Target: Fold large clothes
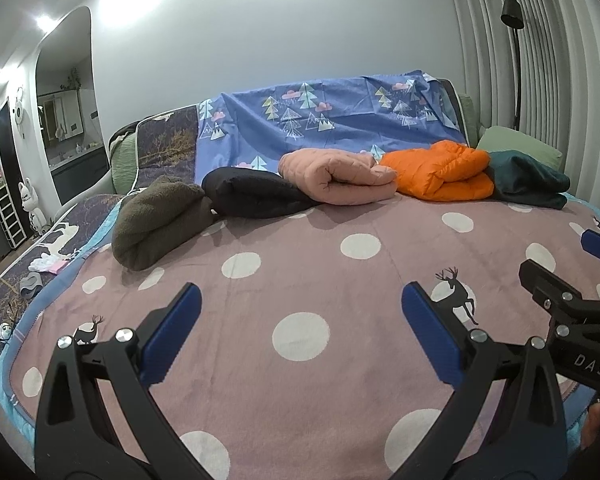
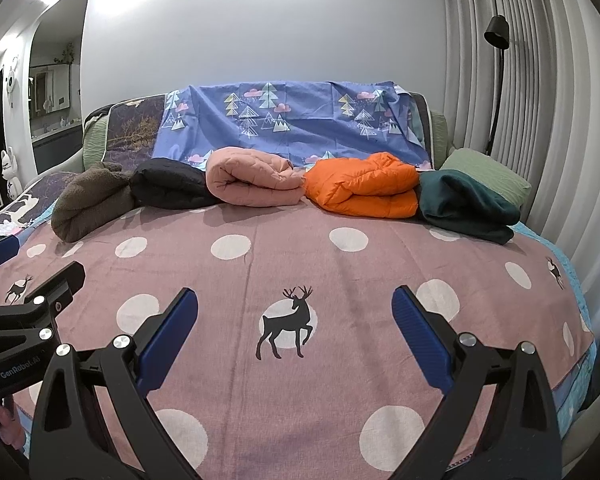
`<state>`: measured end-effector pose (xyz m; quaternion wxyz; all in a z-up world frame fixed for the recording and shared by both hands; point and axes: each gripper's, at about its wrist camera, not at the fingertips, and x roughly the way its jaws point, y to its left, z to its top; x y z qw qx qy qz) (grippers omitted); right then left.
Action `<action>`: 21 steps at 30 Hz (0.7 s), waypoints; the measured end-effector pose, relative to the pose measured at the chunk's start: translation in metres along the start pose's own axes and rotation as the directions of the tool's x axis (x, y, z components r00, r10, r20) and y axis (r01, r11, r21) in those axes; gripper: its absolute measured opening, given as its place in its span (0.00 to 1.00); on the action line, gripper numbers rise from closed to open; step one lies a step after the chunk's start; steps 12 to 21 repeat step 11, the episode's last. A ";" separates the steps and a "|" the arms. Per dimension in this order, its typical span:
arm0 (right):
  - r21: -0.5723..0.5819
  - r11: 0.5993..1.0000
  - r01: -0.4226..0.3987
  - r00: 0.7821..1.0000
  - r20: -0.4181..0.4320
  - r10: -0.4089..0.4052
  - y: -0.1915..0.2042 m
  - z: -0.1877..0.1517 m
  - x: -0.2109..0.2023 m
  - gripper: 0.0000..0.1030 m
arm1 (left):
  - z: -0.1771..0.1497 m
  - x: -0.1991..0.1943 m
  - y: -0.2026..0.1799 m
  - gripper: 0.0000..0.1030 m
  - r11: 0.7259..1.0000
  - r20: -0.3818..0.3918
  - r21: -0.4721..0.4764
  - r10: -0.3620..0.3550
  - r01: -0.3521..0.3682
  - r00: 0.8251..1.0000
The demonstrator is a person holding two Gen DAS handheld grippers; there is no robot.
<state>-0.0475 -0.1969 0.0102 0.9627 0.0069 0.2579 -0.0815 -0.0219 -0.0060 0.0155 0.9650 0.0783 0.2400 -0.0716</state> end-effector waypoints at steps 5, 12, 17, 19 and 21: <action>-0.002 1.000 0.000 1.000 -0.004 0.000 0.001 -0.001 0.001 0.95 | 0.000 0.002 0.001 0.98 1.000 -0.006 0.001 0.001 -0.001 1.000; -0.002 1.000 -0.001 1.000 -0.007 0.001 0.001 -0.002 0.002 0.95 | -0.001 0.003 0.000 0.98 1.000 -0.009 0.005 0.002 -0.002 1.000; -0.002 1.000 -0.001 1.000 -0.007 0.001 0.001 -0.002 0.002 0.95 | -0.001 0.003 0.000 0.98 1.000 -0.009 0.005 0.002 -0.002 1.000; -0.002 1.000 -0.001 1.000 -0.007 0.001 0.001 -0.002 0.002 0.95 | -0.001 0.003 0.000 0.98 1.000 -0.009 0.005 0.002 -0.002 1.000; -0.002 1.000 -0.001 1.000 -0.007 0.001 0.001 -0.002 0.002 0.95 | -0.001 0.003 0.000 0.98 1.000 -0.009 0.005 0.002 -0.002 1.000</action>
